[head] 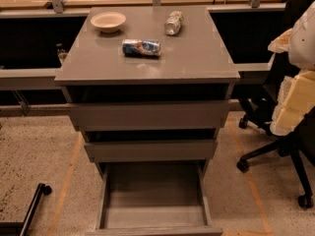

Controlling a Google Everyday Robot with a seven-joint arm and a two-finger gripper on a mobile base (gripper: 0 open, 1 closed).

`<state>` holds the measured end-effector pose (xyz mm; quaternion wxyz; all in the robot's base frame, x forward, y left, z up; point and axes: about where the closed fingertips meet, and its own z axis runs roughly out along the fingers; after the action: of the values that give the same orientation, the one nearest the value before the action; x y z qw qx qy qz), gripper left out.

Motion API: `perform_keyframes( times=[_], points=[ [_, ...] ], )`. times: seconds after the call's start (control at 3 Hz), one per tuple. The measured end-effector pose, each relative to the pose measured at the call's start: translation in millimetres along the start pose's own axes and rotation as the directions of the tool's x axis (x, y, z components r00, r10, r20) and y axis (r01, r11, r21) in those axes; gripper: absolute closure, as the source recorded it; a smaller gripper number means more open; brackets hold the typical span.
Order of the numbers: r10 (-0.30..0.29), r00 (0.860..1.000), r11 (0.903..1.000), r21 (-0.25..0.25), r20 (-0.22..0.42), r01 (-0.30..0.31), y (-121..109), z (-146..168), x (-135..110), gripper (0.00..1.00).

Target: Close bottom drawer

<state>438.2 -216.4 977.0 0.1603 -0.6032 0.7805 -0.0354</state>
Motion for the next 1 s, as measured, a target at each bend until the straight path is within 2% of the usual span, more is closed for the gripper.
perform_keyframes(
  times=[0.33,0.67,1.0],
  points=[
    [0.0,1.0,1.0,0.0,0.0,0.0,0,0,0,0.0],
    [-0.014,1.0,0.9991,-0.041,0.018,0.015,2,14,4,0.14],
    [-0.013,0.998,0.9891,-0.145,0.066,0.023,12,56,16,0.36]
  ],
)
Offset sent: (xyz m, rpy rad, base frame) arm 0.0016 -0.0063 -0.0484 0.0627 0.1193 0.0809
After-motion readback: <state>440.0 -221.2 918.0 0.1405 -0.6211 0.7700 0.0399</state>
